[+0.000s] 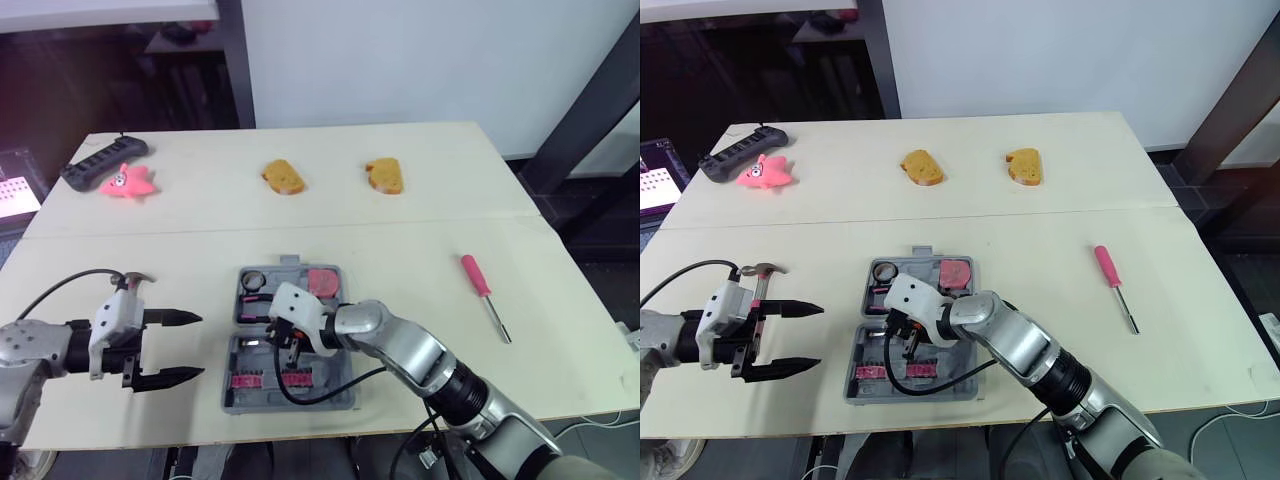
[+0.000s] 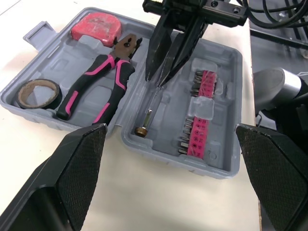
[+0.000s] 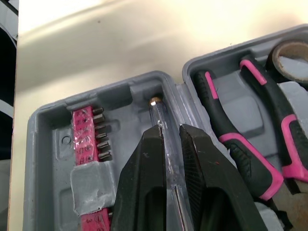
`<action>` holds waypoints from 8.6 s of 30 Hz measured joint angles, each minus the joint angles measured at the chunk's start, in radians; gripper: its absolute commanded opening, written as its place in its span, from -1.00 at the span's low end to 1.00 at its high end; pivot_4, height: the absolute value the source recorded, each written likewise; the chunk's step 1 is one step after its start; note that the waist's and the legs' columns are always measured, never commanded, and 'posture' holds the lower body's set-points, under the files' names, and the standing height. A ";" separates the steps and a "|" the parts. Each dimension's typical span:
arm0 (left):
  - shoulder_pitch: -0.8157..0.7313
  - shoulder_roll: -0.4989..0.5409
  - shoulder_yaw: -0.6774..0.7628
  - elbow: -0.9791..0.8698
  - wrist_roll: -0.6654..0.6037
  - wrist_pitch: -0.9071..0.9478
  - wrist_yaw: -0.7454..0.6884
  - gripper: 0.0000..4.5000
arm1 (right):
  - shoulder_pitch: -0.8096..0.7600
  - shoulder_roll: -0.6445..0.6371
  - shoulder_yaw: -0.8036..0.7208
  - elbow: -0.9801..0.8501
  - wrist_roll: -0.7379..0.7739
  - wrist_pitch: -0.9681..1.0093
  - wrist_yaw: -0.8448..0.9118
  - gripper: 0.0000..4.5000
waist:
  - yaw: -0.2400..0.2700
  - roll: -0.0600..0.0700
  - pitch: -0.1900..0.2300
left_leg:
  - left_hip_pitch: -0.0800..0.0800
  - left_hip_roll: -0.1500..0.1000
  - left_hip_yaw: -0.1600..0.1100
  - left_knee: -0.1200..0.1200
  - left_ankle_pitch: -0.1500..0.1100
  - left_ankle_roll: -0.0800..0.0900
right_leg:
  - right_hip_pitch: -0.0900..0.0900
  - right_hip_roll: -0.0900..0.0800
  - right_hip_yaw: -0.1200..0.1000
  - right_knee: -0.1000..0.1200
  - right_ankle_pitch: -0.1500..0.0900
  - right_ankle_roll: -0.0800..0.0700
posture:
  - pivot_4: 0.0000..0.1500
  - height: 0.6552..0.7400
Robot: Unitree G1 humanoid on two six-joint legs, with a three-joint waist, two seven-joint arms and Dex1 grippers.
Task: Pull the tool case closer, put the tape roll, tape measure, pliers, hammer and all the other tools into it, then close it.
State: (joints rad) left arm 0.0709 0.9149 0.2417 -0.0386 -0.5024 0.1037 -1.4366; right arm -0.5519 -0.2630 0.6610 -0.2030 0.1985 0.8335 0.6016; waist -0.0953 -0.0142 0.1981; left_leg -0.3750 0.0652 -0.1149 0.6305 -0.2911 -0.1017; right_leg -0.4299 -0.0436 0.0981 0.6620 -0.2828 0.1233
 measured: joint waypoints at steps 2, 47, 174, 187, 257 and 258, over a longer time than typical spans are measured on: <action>-0.003 0.000 0.000 0.000 0.000 0.000 0.000 1.00 | 0.002 0.005 -0.001 0.000 -0.003 -0.005 0.002 -0.99 | -0.001 0.000 0.000 | 0.000 0.000 0.000 0.000 0.000 0.000 | 0.000 0.000 0.000 0.000 0.000 0.000 | 1.00 1.00; -0.003 0.000 -0.001 -0.002 0.001 0.002 0.014 1.00 | 0.055 0.025 -0.063 -0.026 -0.104 -0.070 0.069 -0.99 | -0.001 0.000 -0.001 | 0.002 0.000 0.000 0.000 0.000 0.000 | 0.002 0.000 0.000 0.000 0.000 0.000 | 1.00 1.00; 0.200 -0.254 0.328 0.001 0.009 0.095 0.500 1.00 | 0.592 -0.376 -0.943 -0.399 0.383 -0.166 0.120 0.99 | 0.050 -0.002 -0.002 | 0.005 0.000 0.002 0.002 0.000 0.000 | 0.010 -0.001 0.001 -0.004 0.000 0.000 | 1.00 1.00; -0.102 -0.327 0.303 -0.159 0.010 0.681 1.188 1.00 | 0.259 -0.421 -0.673 -0.425 0.552 -0.097 0.284 0.99 | 0.056 -0.004 -0.003 | 0.006 -0.001 -0.003 0.006 0.000 0.000 | 0.015 -0.001 -0.003 -0.004 0.000 0.001 | 1.00 1.00; -0.613 -0.063 -0.715 -0.564 0.150 0.948 0.476 -0.99 | 0.612 -0.601 -0.866 -0.556 0.592 -0.071 0.150 1.00 | 0.054 -0.004 -0.001 | 0.009 -0.001 -0.001 0.002 0.000 0.000 | 0.021 -0.001 -0.002 -0.013 0.000 0.000 | 1.00 1.00; -0.621 -0.062 -0.721 -0.576 0.146 0.963 0.477 -0.99 | 0.612 -0.601 -0.865 -0.558 0.592 -0.071 0.146 1.00 | 0.054 -0.004 -0.001 | 0.009 -0.001 -0.001 0.002 0.000 0.000 | 0.021 -0.001 -0.002 -0.013 0.000 0.000 | 1.00 1.00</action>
State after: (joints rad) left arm -0.5497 0.8530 -0.4797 -0.6146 -0.3563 1.0671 -0.9595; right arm 0.0598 -0.8641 -0.2045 -0.7608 0.7909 0.7623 0.7474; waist -0.0414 -0.0185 0.1970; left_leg -0.3657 0.0642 -0.1160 0.6326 -0.2910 -0.1019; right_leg -0.4093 -0.0448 0.0964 0.6485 -0.2831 0.1236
